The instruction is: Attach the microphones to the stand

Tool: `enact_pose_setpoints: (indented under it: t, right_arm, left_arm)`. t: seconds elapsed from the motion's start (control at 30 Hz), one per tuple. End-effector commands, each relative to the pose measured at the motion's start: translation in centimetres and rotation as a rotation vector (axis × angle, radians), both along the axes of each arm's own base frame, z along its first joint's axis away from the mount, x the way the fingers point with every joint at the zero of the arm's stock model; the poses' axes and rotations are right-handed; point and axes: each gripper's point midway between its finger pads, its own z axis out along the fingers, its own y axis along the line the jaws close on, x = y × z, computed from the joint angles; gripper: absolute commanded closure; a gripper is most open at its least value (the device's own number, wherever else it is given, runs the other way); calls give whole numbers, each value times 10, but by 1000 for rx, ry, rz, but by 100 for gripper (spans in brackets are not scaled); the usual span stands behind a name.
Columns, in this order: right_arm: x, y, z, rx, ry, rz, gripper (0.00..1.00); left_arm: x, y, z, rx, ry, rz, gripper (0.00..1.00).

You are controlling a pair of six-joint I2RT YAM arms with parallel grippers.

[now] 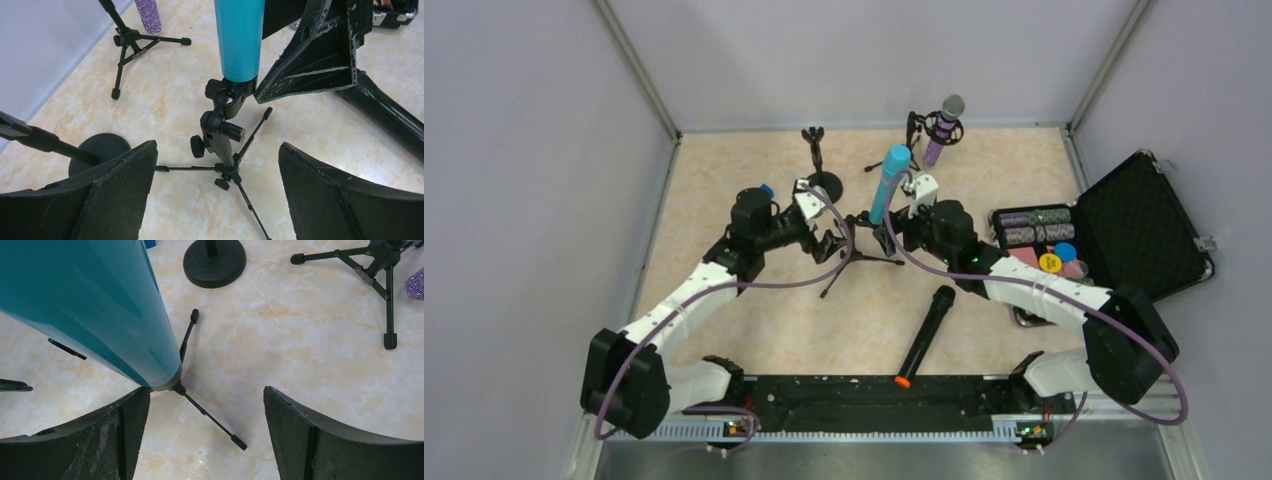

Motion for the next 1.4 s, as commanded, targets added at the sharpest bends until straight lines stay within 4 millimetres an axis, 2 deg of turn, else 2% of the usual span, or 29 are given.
enact_pose_setpoints:
  t: [0.0, 0.4, 0.6, 0.8, 0.87, 0.93, 1.13, 1.23, 1.37]
  right_arm:
    - [6, -1, 16, 24, -20, -17, 18]
    - [-30, -2, 7, 112, 59, 82, 18]
    - [-38, -2, 4, 128, 79, 116, 18]
    - [-41, -1, 5, 132, 79, 139, 18]
    - [-41, 0, 4, 131, 78, 146, 18]
    - [-42, 1, 4, 131, 75, 153, 18]
    - [-45, 3, -1, 127, 75, 180, 19]
    - [-46, 4, -3, 122, 64, 194, 19]
    - [-47, 4, -4, 117, 39, 213, 19]
  left_arm:
    - [5, -8, 0, 8, -90, -103, 5]
    - [25, -28, -12, 30, -98, -234, 6]
    - [35, -32, -14, 26, -104, -235, 8]
    - [36, -37, -18, 27, -100, -279, 16]
    - [35, -39, -17, 26, -104, -297, 21]
    - [33, -40, -18, 33, -103, -316, 31]
    - [25, -40, -20, 49, -81, -357, 73]
    - [20, -40, -19, 45, -77, -378, 98]
    - [18, -41, -14, 25, -62, -377, 100]
